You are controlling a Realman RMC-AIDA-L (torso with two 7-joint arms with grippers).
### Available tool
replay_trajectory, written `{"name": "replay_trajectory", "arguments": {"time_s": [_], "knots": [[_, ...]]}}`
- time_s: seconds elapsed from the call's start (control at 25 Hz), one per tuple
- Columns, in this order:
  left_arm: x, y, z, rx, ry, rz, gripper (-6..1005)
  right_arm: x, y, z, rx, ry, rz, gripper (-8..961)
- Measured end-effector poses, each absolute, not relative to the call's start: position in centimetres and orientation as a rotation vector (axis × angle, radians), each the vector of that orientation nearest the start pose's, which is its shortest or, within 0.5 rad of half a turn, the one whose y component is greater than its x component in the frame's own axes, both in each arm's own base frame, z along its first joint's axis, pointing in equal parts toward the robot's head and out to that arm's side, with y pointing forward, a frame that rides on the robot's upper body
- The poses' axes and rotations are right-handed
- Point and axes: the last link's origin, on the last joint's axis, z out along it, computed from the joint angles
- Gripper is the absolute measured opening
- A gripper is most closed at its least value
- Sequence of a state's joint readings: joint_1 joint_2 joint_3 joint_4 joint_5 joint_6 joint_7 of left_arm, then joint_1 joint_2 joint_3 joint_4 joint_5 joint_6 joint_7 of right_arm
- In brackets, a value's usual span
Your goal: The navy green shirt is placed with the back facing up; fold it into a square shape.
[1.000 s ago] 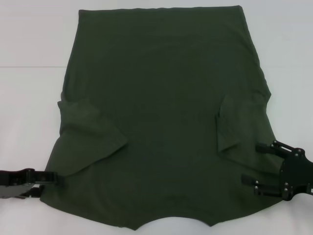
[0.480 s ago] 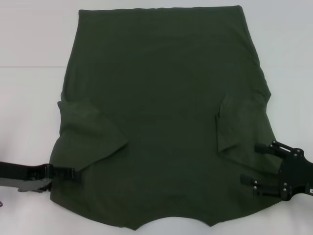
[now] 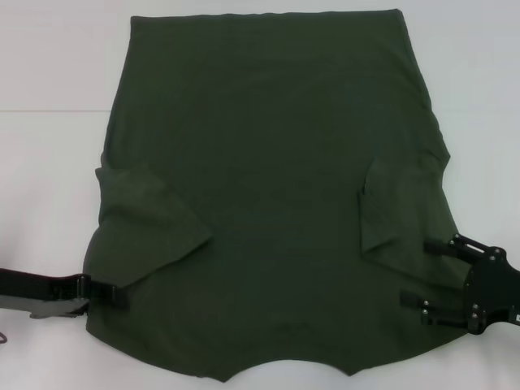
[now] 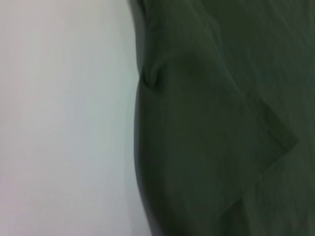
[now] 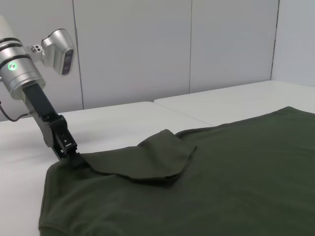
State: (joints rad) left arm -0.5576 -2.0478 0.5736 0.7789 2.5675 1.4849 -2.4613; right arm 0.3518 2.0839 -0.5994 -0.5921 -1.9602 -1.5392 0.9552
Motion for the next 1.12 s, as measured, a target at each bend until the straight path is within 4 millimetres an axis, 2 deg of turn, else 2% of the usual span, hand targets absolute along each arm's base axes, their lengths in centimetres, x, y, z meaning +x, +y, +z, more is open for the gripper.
{"name": "replay_trajectory", "arguments": {"time_s": [0.24, 0.48, 0.6, 0.68, 0.76, 0.88, 1.0, 1.12], "knots": [[-33.0, 32.6, 2.9, -2.08, -1.962, -0.147, 455, 32.1, 28.0, 0.0, -2.567, 0.385, 0.636, 944], [-33.1, 32.6, 3.1, -2.076, -1.956, -0.154, 220, 32.0, 28.0, 0.1, -2.566, 0.46, 0.661, 944], [-33.1, 32.6, 3.0, -2.081, -1.953, -0.146, 83, 31.8, 27.9, 0.8, -2.558, 0.508, 0.708, 944], [-33.1, 32.7, 3.1, -2.083, -1.95, -0.145, 77, 31.6, 28.0, 2.0, -2.545, 0.572, 0.752, 944], [-33.1, 32.8, 3.2, -2.081, -1.948, -0.149, 71, 31.1, 28.1, 3.4, -2.534, 0.661, 0.796, 944], [-33.1, 32.8, 3.4, -2.086, -1.939, -0.148, 64, 30.4, 28.6, 7.0, -2.483, 0.913, 0.836, 945], [-32.9, 32.9, 3.4, -2.103, -1.925, -0.142, 59, 30.1, 29.7, 10.5, -2.368, 1.238, 0.847, 945], [-32.9, 32.9, 3.5, -2.115, -1.911, -0.142, 55, 30.5, 30.7, 12.8, -2.228, 1.586, 0.83, 942]]}}
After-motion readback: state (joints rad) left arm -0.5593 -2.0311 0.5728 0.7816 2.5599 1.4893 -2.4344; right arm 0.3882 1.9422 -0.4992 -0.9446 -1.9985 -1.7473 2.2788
